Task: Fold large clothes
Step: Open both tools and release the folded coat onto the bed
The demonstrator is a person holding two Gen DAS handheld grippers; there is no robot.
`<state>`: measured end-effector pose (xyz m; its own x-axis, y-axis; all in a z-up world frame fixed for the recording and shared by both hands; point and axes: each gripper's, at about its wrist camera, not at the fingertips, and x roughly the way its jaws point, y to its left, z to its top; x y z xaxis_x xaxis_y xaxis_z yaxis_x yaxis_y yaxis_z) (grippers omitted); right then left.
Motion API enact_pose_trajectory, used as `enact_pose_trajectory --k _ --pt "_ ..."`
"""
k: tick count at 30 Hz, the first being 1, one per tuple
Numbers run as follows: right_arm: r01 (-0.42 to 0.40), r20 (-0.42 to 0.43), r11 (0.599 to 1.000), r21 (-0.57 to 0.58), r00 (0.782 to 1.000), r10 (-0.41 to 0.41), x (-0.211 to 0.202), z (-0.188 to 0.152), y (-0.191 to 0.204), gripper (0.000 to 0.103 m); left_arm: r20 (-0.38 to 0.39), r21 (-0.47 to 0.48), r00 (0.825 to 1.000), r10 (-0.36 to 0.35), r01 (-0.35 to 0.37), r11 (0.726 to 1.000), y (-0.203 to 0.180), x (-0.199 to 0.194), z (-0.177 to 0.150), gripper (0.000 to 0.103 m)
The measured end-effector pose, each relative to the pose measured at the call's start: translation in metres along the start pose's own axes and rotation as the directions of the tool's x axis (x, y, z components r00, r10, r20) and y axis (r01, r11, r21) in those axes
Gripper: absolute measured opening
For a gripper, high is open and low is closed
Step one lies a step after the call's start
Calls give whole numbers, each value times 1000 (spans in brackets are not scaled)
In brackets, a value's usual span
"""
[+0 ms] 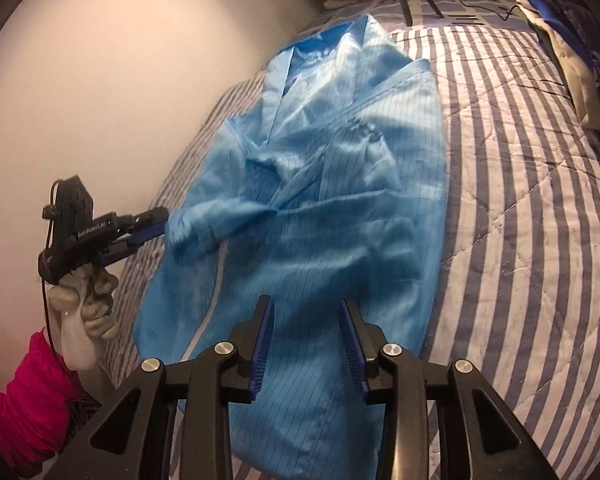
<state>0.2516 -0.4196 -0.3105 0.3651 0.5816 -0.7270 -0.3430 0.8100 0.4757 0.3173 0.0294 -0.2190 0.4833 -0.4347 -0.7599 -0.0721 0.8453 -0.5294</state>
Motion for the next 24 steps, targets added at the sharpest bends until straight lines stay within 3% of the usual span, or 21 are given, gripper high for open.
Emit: enact_pose_trajectory --k 4,6,7,10,13,15,18,20,24 --pt "-37 12 998 -45 999 37 -12 4 7 36 -28 140 1000 0 4 990 -21 -16 -14 43" --pt "-11 7 998 -65 1000 12 -12 7 12 36 -85 217 996 3 16 976 -34 -17 -26 43" --pt "-3 6 998 -57 1000 4 -10 7 11 36 -150 264 989 -10 50 963 -44 -12 -37 43" --pt "16 -14 999 -35 1000 -16 -2 8 6 36 -244 306 969 -20 96 947 -58 8 -57 43" --pt "34 -29 999 -32 999 -35 4 9 3 36 -264 308 965 8 76 948 -69 37 -58 43" --pt "48 -33 998 -39 998 -50 6 8 3 36 -215 297 976 22 44 954 -75 46 -43 43" --pt "81 -22 996 -44 996 -82 4 8 1 36 -52 241 998 41 -28 970 -76 41 -4 43" --pt "86 -4 996 -33 996 -86 -1 9 -4 36 35 182 998 49 -55 982 -72 29 21 43" --pt "82 22 997 -15 996 -82 -9 11 -12 36 98 173 993 69 -85 981 -59 1 41 43"
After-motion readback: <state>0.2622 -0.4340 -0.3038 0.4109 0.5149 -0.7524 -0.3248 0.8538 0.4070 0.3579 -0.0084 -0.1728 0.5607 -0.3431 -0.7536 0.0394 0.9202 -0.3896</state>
